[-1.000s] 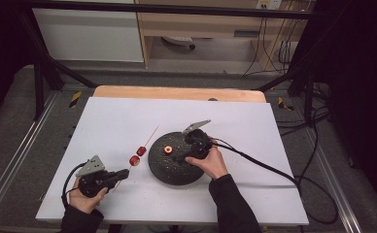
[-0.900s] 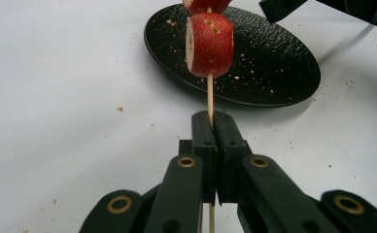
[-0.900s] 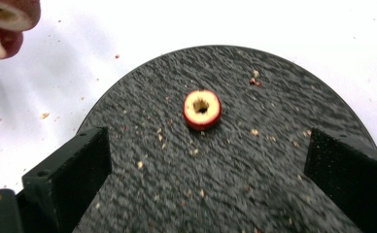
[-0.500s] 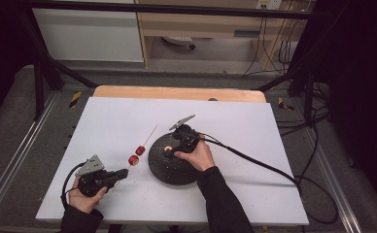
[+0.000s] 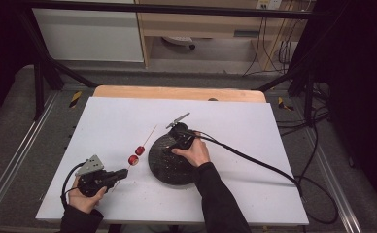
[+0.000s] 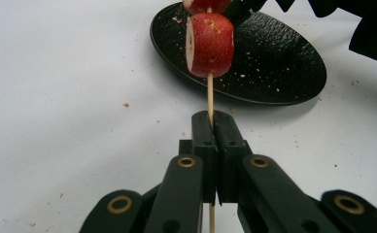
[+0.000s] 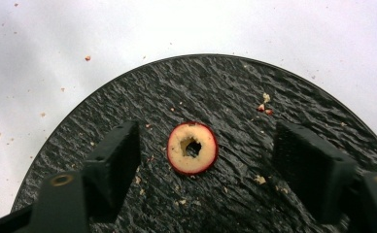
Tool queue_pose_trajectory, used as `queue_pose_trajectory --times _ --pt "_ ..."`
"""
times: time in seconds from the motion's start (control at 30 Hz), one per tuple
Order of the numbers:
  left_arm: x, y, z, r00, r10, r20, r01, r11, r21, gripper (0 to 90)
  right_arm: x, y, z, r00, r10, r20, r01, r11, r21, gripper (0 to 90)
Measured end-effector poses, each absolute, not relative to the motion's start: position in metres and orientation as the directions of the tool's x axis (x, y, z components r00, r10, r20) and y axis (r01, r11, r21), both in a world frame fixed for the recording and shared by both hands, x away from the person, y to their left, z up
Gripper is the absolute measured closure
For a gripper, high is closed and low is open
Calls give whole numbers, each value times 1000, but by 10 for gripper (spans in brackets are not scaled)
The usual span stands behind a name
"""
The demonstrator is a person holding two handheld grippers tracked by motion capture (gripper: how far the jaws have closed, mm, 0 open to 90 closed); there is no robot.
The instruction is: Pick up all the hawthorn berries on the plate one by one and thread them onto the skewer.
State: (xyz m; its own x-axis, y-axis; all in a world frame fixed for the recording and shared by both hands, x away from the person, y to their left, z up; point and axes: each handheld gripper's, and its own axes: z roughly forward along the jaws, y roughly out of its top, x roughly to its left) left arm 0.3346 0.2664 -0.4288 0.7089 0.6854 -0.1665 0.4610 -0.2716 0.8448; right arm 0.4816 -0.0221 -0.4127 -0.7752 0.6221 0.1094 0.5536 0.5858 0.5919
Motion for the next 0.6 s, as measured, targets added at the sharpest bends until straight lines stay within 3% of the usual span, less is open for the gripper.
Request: queue_pose_trajectory --times 0.6 --pt "334 266 -429 711 683 -165 459 -275 845 886 490 -16 -416 -774 611 167 592 603 535 543"
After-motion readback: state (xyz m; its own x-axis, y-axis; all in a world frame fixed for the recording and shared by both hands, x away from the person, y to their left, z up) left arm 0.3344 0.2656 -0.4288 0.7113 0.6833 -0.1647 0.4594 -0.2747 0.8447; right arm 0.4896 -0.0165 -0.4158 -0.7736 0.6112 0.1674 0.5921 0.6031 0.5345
